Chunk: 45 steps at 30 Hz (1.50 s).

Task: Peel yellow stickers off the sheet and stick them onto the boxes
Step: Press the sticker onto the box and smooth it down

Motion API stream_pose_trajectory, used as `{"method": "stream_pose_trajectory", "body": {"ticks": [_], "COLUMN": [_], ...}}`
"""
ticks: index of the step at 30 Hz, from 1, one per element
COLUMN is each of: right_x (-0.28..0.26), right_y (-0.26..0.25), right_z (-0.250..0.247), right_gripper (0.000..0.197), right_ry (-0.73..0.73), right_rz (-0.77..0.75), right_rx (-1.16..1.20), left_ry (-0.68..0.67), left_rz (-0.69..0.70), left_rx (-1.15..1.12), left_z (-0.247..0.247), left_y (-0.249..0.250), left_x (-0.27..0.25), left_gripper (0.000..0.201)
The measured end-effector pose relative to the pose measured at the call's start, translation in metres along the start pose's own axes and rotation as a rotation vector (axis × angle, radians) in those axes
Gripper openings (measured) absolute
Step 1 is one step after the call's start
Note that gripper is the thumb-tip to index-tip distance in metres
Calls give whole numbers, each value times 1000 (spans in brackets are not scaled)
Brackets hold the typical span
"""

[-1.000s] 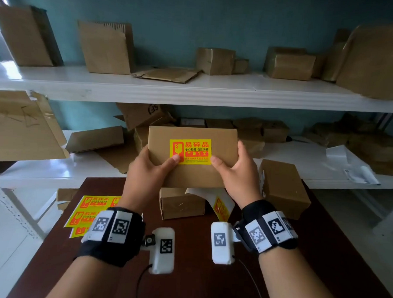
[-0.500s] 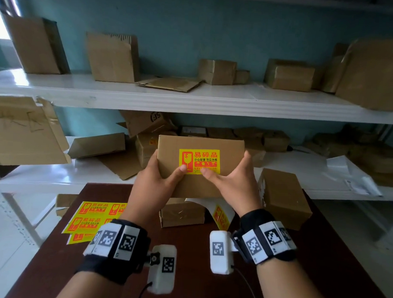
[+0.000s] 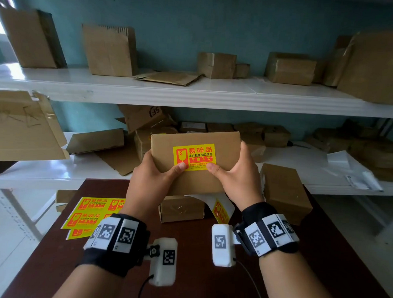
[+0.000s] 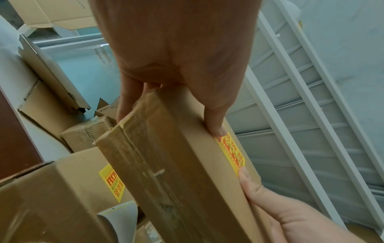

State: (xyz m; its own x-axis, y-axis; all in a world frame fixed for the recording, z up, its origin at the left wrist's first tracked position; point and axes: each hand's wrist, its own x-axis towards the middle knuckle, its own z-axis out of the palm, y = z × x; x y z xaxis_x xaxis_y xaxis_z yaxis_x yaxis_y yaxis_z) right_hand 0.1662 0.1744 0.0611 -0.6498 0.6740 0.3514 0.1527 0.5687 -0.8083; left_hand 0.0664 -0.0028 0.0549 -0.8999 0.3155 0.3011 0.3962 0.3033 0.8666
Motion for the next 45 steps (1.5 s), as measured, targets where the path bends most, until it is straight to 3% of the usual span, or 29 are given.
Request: {"method": "stream_pose_trajectory", "body": {"ticks": [8,14,20,27,32,38,43,45], "right_x": [0,-2,-6,-5,-6,-4,-2,0], "right_y": [2,3,1,1,1,2,0,-4], "right_z": [-3,0,5,8,10,5,2,1], "right_gripper": [90,74,90,96,102,97,78,88], "right_ry": [-38,-83,-91,-148,-94,-91,-96,-50], "right_rz": [-35,13,37,47,30,44,79,115], "right_rx": [11,182,233,210,194,209,249,264], "left_ry": [-6,42,53,40,38,37,23,16], "left_rz": [-24,-6,-1,1,6,-6,-6,13], "left_rx": [-35,-34,-12,14,28,-7,-29,-3], "left_z": [-2,-11,-11,-14,-12,-10,-12,-10], "left_y": [1,-2,-2,-6,-4,-4,-6,-4], "left_x": [2,8,8,8,8,4,6,4], "left_gripper": [65,75,72,87,86,82,85,86]}}
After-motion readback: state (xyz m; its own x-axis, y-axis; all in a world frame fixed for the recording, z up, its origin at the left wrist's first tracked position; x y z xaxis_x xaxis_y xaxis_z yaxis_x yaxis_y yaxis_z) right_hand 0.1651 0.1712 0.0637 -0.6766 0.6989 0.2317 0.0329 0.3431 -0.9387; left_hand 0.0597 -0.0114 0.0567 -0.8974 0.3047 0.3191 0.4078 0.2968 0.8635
